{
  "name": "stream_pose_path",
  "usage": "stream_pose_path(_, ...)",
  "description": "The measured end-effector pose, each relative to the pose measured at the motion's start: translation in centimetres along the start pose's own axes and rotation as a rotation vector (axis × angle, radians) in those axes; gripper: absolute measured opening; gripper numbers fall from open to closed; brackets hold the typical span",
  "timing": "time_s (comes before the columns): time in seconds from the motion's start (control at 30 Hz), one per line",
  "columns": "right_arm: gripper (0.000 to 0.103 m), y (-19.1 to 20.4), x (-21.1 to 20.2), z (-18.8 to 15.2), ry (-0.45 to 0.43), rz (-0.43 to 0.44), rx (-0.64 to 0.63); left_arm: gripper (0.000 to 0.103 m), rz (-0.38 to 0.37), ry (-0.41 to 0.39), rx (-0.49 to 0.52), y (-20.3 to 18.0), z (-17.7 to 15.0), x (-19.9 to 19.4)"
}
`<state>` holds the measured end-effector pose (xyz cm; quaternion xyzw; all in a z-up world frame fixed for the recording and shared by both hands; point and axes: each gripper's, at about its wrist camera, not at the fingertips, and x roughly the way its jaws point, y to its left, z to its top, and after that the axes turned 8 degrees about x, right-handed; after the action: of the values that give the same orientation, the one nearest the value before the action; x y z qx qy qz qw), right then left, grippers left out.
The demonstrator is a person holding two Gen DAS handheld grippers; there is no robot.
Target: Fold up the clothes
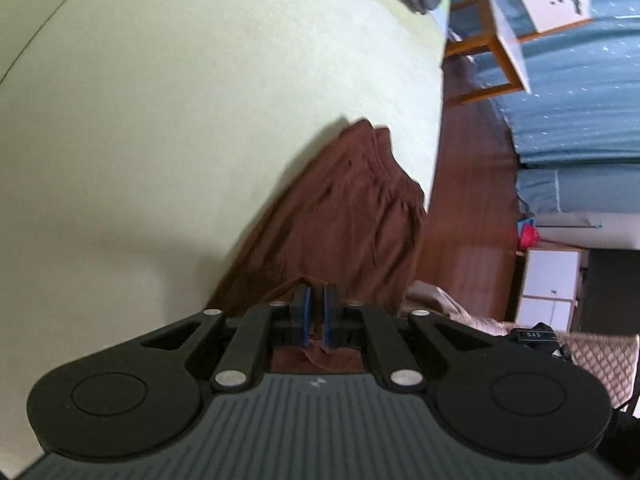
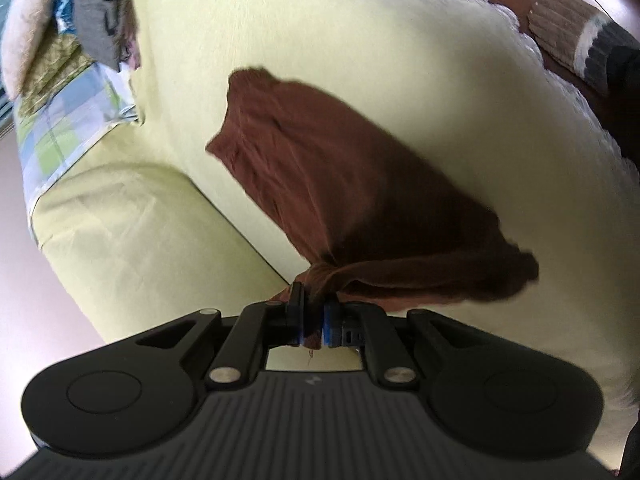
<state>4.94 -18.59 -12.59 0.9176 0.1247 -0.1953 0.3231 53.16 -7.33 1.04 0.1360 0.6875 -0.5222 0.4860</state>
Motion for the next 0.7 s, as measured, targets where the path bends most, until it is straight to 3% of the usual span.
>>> stream_pose_path(0.27,0.007,3.6,2.5,6.4,0.026,-0.003,0.075,0.003,0.033,0.07,-0.035,0.4,7.7,4.6)
stream_pose_path(0.53,0.007,4.9,2.0,9.3,0.001,0.051,0.134,0.003,0.016,0.082,-0.024,-0.6,11.7,5.9)
stream_pose_path(0.7,0.008,4.8,2.4,11.4,-0.02,0.051,0.164,0.003,0.049,0.12,-0.042,0.1,13.4,7.9)
